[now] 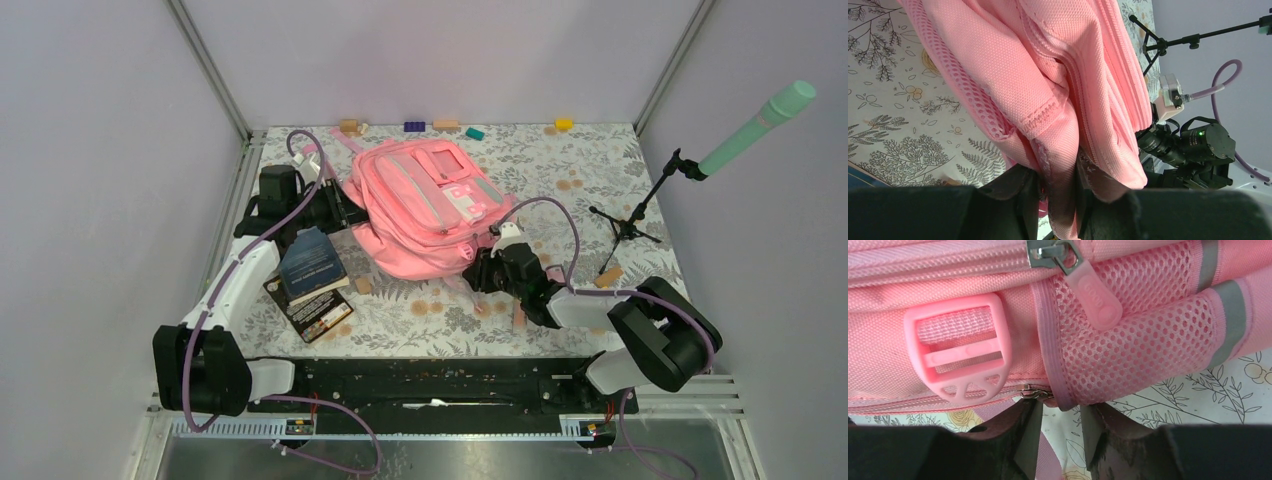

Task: Pack the student bag
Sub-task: Adjust the student bag at the center of the board.

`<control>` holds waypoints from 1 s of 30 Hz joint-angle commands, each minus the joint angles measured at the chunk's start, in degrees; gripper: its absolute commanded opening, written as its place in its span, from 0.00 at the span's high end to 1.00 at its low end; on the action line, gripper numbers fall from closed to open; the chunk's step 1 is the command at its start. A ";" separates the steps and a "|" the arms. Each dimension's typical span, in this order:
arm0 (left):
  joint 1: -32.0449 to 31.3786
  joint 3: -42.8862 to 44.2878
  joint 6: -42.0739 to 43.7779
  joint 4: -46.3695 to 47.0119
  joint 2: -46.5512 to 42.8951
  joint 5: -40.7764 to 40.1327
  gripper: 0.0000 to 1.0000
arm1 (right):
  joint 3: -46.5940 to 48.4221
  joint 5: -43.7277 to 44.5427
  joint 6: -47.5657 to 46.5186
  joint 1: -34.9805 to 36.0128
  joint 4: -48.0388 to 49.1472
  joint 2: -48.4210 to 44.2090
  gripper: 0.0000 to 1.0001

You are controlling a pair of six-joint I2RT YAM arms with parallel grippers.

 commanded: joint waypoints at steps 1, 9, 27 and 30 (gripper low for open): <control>0.03 1.40 0.78 5.14 -0.45 4.32 1.00 | 2.07 1.26 -1.72 -0.34 2.56 -0.48 0.64; 0.11 1.07 0.31 5.50 -0.16 4.11 1.00 | 0.96 1.26 -2.07 -0.37 2.04 -2.05 0.99; 0.44 -0.33 -1.03 7.07 -1.07 1.96 1.00 | 1.67 12.48 -6.08 8.21 -12.87 -9.36 1.00; 0.51 -0.40 -1.19 7.13 -0.96 1.98 1.00 | 2.34 13.20 -6.19 9.37 -14.37 -9.76 1.00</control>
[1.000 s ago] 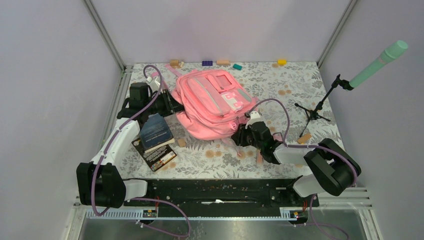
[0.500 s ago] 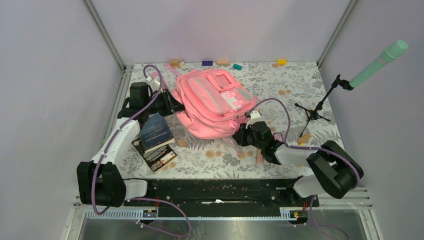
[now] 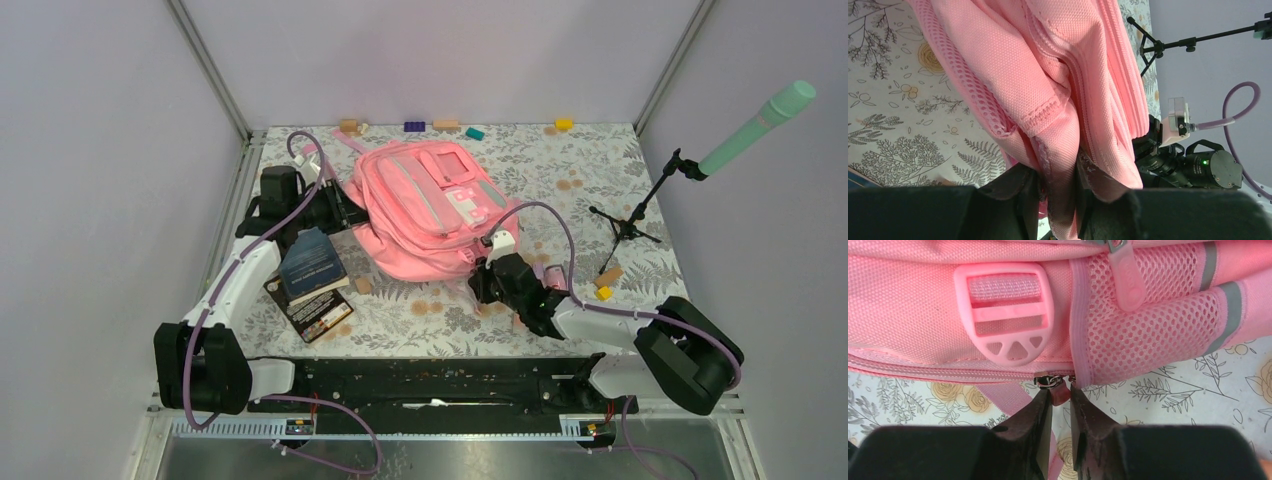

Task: Pack the student bag
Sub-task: Adjust the student bag at the center of the board, then unzip the student bag at the center of the board.

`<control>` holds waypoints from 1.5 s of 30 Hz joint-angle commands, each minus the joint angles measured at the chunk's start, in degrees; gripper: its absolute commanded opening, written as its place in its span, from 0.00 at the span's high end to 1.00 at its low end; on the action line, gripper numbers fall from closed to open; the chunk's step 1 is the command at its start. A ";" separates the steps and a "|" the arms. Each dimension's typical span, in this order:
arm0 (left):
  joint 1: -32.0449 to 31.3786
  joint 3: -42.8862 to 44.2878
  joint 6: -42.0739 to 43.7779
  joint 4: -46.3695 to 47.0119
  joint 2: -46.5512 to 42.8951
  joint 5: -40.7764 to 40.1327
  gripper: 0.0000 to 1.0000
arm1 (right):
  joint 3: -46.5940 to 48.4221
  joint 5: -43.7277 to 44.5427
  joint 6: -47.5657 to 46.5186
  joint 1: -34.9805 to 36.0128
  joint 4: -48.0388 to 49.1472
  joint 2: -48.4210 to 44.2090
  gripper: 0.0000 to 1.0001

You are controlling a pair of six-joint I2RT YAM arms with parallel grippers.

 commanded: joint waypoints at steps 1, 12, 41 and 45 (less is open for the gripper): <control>0.29 0.11 0.48 5.75 -1.45 1.81 1.00 | 2.41 3.45 -1.63 2.28 -3.75 -1.87 1.00; 0.48 -0.23 0.02 6.23 -1.35 1.74 1.00 | 9.13 2.44 -0.36 4.59 -12.53 -2.74 1.00; 0.73 -0.60 -0.69 6.93 -1.12 2.18 1.00 | 16.50 -0.75 3.45 9.31 -19.43 -3.22 1.00; 0.73 -0.77 -0.89 7.13 -1.30 2.20 1.00 | 19.20 -3.12 4.26 9.43 -23.25 -3.16 1.00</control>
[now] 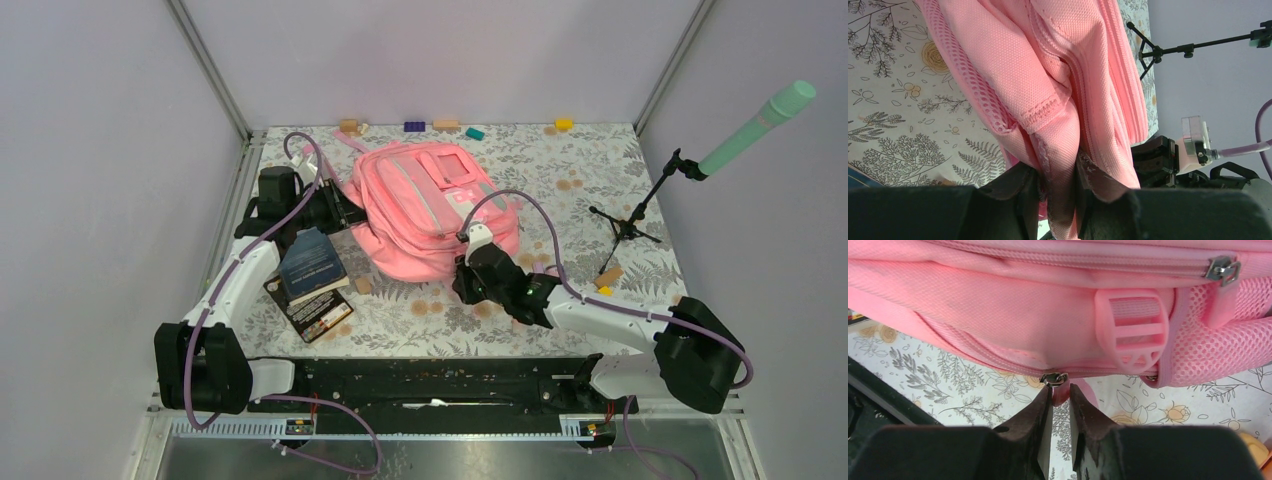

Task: Pack the student bag
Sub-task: Unzip the student bag at the center of the board.

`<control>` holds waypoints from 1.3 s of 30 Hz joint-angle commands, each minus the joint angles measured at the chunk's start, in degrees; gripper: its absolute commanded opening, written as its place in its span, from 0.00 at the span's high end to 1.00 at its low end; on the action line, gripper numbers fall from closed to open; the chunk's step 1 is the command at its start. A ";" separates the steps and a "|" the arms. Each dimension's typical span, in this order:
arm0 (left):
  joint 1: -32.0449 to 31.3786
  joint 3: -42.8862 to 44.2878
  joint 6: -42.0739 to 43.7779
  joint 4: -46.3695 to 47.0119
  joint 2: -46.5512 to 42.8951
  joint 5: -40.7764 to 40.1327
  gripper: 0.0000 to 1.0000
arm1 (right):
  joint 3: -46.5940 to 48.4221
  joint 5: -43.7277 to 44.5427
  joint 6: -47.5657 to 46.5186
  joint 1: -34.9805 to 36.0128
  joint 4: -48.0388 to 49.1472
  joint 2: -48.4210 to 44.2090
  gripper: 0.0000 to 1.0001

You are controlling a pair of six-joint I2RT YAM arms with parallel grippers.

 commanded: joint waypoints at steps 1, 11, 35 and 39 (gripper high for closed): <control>0.11 -0.08 0.24 6.49 -1.32 2.12 1.00 | 5.77 -4.83 1.91 1.28 -2.03 -2.28 1.00; 0.10 -0.82 -0.31 7.73 -1.58 2.75 1.00 | 11.37 -7.15 5.91 1.28 -11.82 -2.31 1.00; 0.01 -2.29 -1.19 12.04 -4.16 4.55 1.00 | 23.98 -17.45 13.67 1.36 -15.95 5.38 1.00; -0.02 -2.50 -1.11 12.62 -4.77 4.81 1.00 | 25.87 -16.85 13.78 1.37 -15.97 5.42 1.00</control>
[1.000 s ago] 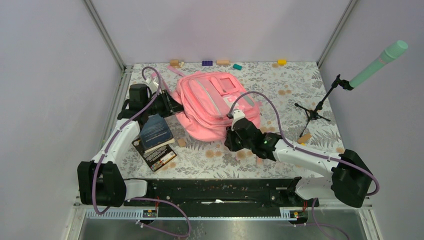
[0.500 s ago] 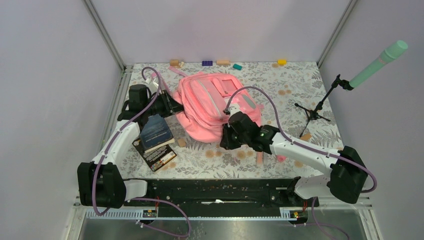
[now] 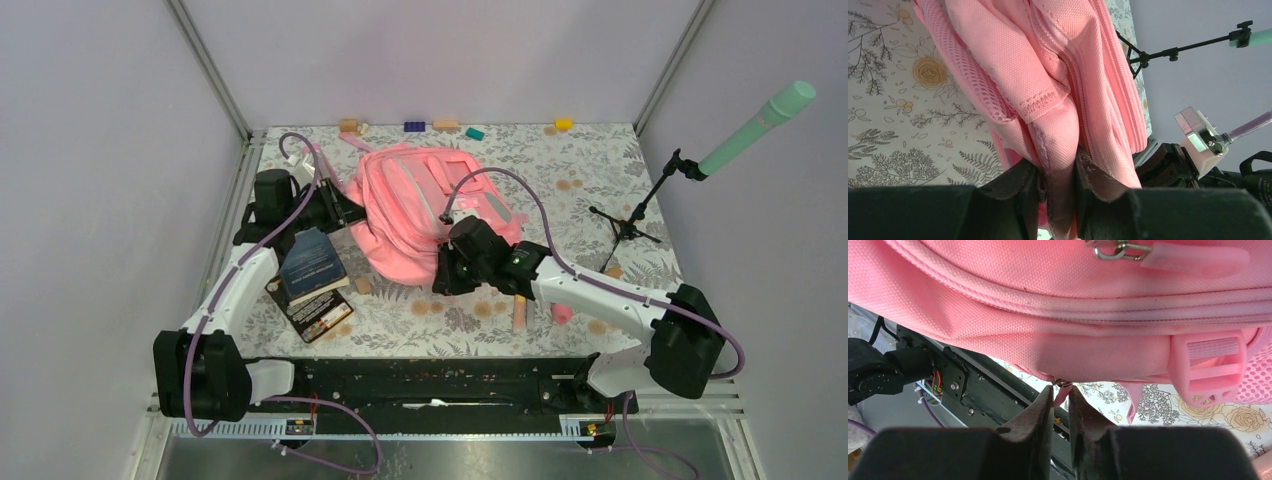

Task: Pack the student bag
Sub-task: Unzip the student bag at the center of the board.

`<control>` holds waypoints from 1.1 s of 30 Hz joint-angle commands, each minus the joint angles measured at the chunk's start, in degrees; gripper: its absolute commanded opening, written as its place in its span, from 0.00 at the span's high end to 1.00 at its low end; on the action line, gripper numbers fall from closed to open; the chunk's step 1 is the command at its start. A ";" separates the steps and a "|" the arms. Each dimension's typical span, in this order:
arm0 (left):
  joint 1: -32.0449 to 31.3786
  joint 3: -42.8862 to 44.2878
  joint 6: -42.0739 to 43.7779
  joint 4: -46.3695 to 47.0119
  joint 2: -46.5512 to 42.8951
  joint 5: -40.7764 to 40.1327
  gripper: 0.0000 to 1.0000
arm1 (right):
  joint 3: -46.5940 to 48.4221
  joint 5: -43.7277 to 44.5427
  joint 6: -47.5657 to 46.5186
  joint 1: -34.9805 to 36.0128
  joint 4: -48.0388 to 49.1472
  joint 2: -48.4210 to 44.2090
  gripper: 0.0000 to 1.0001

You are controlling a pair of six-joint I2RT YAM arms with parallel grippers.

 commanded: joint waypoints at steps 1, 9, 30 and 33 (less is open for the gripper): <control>-0.52 0.20 0.62 7.00 -3.02 3.00 1.00 | 6.23 -3.14 1.19 1.23 5.87 -0.55 1.00; -0.49 -0.64 0.59 9.73 -5.11 3.97 1.00 | 10.24 -3.57 0.42 1.38 3.65 1.23 1.00; -1.64 -3.28 -1.78 18.69 -8.13 7.04 1.00 | 21.30 0.98 -2.17 5.12 -0.71 6.04 1.00; -1.68 -3.54 -1.94 19.14 -8.27 7.12 1.00 | 22.82 1.28 -2.52 5.49 -0.78 6.66 1.00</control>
